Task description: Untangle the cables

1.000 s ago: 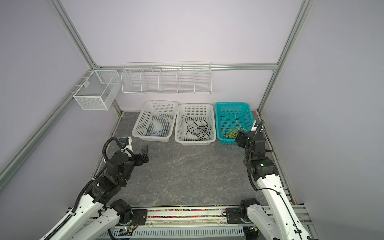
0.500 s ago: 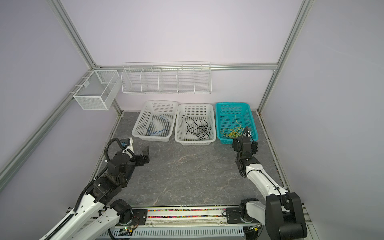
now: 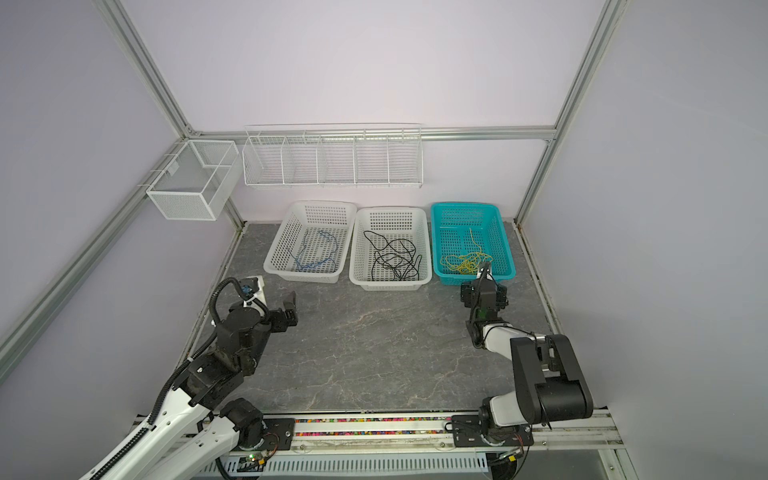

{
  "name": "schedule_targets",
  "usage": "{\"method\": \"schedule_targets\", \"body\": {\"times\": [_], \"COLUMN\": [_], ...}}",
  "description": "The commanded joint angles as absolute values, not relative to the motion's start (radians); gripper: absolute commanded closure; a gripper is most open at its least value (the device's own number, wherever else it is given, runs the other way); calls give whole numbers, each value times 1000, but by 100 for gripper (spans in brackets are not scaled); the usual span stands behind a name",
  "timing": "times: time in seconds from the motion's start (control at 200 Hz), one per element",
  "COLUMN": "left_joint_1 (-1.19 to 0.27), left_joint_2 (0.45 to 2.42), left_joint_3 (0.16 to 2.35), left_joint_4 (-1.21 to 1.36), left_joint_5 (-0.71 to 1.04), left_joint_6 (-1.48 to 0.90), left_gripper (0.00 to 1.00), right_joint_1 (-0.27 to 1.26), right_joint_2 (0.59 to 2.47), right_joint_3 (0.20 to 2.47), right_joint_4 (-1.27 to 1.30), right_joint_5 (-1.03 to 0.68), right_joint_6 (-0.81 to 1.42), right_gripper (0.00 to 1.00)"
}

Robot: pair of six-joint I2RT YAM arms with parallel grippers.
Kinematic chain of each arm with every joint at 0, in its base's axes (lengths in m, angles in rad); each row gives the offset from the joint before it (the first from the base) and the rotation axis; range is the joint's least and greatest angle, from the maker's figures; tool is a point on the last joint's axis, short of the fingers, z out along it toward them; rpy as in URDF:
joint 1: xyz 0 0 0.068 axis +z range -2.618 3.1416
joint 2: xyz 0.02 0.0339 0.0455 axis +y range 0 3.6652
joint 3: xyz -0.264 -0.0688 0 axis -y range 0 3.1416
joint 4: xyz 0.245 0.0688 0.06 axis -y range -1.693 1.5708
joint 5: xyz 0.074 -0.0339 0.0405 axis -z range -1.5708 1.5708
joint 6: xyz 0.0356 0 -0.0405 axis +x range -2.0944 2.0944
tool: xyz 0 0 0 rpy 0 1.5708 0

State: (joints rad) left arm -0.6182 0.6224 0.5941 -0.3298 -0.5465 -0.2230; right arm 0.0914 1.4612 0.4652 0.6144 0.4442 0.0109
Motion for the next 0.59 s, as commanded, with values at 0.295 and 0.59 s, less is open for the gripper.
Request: {"method": "schedule_targets", "body": {"times": [0.295,0.59], "left_joint_1": [-623,-422], "left_joint_2": [642,825], "left_joint_3": [545,534], "left_joint_4": [-279,-193], "left_joint_5": [-663,-621], "left_joint_6": [-221,-277], "left_gripper": [1,1], "right_joint_1": [54,55], "right_joint_2": [1493,1493], "right_joint_3": [459,459], "right_joint_4": [706,707], "right_joint_5": [380,383], "right_joint_6": [13,12], "right_gripper": [12,11]}}
